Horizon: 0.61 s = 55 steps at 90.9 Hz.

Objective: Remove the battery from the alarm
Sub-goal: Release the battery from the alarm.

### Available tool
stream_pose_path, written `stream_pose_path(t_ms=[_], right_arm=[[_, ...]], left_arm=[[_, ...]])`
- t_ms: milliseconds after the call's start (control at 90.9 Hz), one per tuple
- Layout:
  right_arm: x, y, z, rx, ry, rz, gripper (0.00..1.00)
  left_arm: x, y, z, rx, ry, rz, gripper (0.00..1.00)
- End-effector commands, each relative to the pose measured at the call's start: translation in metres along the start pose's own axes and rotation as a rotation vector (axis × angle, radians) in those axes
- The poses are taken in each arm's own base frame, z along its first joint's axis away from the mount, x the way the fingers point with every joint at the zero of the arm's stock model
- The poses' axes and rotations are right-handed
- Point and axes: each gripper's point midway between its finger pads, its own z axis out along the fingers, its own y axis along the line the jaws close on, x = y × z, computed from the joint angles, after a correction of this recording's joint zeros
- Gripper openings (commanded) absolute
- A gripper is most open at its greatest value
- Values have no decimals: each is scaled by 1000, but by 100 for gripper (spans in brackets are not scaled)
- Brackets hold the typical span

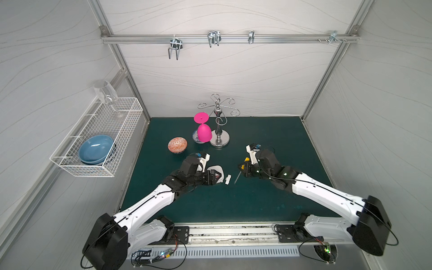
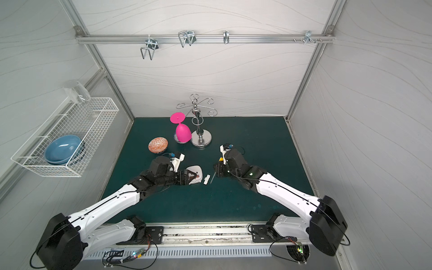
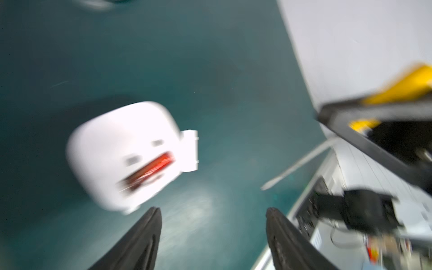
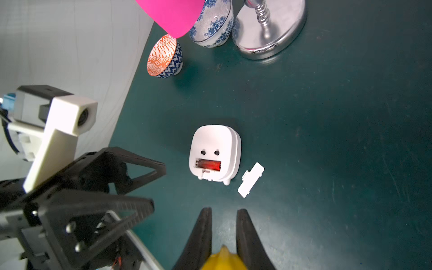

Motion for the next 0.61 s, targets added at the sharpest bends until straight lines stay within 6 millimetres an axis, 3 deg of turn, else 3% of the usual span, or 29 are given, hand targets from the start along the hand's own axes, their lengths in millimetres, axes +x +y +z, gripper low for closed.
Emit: stream_pose_path(t_ms=[0, 110, 264, 594], right_arm=[[-28, 7, 20, 35, -179, -46, 0], [-29, 23, 41, 17, -203, -82, 0], [-25, 34, 61, 15, -195, -116, 0], [-23, 37, 71, 21, -192, -153, 0]], left_arm=[[14, 39, -12, -126, 49, -172, 74], [19, 58, -13, -168, 72, -228, 73], [17, 55, -1, -119, 104, -238, 71], [8, 52, 26, -65, 155, -242, 65]])
